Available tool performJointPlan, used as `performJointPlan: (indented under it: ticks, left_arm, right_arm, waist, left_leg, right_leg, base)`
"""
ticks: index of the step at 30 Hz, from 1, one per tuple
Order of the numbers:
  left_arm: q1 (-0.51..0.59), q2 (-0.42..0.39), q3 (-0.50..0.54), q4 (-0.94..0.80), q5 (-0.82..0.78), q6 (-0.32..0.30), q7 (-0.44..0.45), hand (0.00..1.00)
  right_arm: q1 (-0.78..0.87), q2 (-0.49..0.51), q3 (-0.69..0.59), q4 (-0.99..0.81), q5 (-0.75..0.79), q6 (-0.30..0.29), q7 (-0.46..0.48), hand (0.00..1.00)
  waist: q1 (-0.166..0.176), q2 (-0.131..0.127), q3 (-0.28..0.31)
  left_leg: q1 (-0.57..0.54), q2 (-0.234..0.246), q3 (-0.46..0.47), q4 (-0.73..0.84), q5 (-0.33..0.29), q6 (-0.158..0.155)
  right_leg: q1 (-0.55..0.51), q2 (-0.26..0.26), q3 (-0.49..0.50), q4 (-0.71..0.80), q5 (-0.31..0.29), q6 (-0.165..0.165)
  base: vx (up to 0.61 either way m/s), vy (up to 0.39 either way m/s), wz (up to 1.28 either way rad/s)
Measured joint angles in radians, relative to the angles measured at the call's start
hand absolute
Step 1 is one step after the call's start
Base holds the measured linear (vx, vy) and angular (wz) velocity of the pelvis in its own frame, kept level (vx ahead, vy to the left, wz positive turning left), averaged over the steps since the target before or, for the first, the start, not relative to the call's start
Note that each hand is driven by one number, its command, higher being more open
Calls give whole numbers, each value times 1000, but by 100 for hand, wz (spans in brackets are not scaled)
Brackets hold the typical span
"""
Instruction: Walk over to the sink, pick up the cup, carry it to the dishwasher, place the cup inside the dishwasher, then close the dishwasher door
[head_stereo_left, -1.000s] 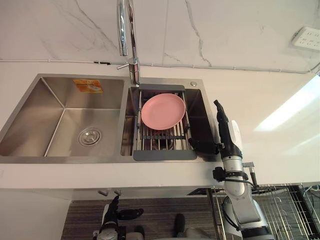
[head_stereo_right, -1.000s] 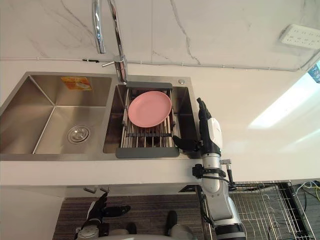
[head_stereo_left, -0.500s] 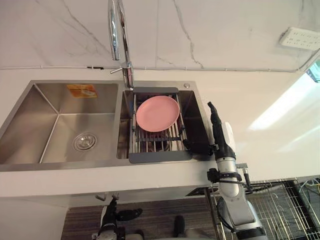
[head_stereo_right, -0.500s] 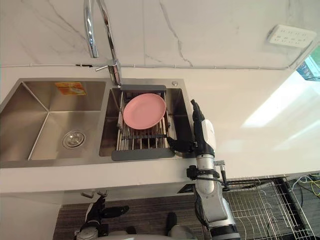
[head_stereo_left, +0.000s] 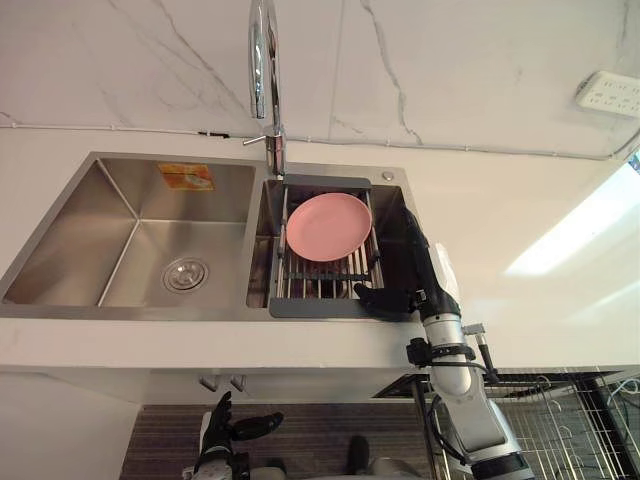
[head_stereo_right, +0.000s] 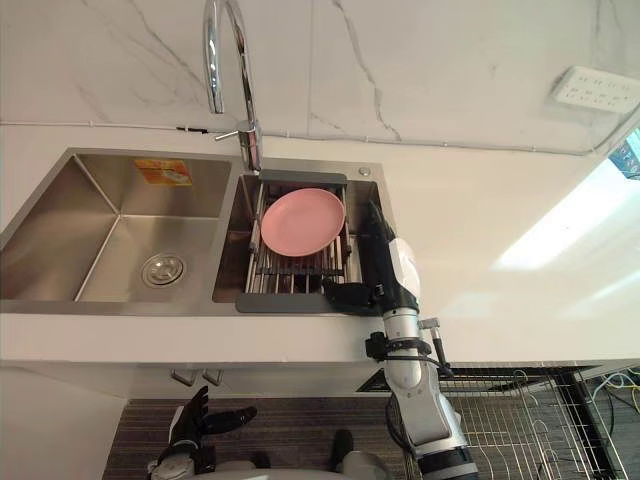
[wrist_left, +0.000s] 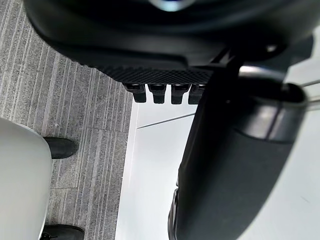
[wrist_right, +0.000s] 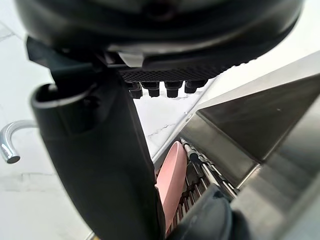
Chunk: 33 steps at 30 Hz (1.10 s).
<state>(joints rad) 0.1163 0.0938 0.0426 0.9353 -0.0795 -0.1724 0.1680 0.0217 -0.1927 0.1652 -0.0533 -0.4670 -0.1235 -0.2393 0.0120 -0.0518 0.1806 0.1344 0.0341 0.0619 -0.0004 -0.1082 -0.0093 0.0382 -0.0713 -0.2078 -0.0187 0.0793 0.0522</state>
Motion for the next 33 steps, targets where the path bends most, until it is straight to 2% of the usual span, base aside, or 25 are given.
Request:
performJointPlan:
  ticks: [6,10,20,25,33]
  left_arm:
    - [0,1,-1,-1,0,-7,-2,100]
    - [0,1,-1,-17,0,-8,-2,100]
    - [1,2,-8,-32,-1,-10,-1,100]
    - [0,2,-11,-35,-2,-13,-1,100]
    - [-5,3,-20,-59,-22,-24,5,100]
  right_arm:
    - [-80,-14,0,77,-57,6,-3,100]
    - [-125,-20,1,122,-89,15,-7,100]
    - [-245,-44,2,243,-221,74,-56,100]
    - [-309,-46,2,280,-274,83,-75,100]
    - [-398,-69,-1,325,-282,118,-98,100]
  waist:
    - [7,0,0]
    - [29,0,0]
    - [43,-1,0]
    - [47,-2,2]
    - [52,-6,46]
  left_leg:
    - [-15,-2,-23,2,14,-1]
    - [-21,-1,-26,8,18,-4]
    - [-56,-3,-34,12,20,-5]
    - [-83,-5,-35,12,20,-5]
    - [-102,-6,-52,9,29,-6]
  right_leg:
    - [-5,-4,-22,0,-2,1]
    - [-7,-5,-25,4,-11,2]
    - [-43,-14,-43,33,-23,1]
    - [-70,-17,-48,39,-23,1]
    - [-82,-20,-65,41,-24,-1]
  base:
    - [17,-2,12]
    - [-2,-5,2]
    - [-25,-7,6]
    - [-40,-10,4]
    - [-27,-11,6]
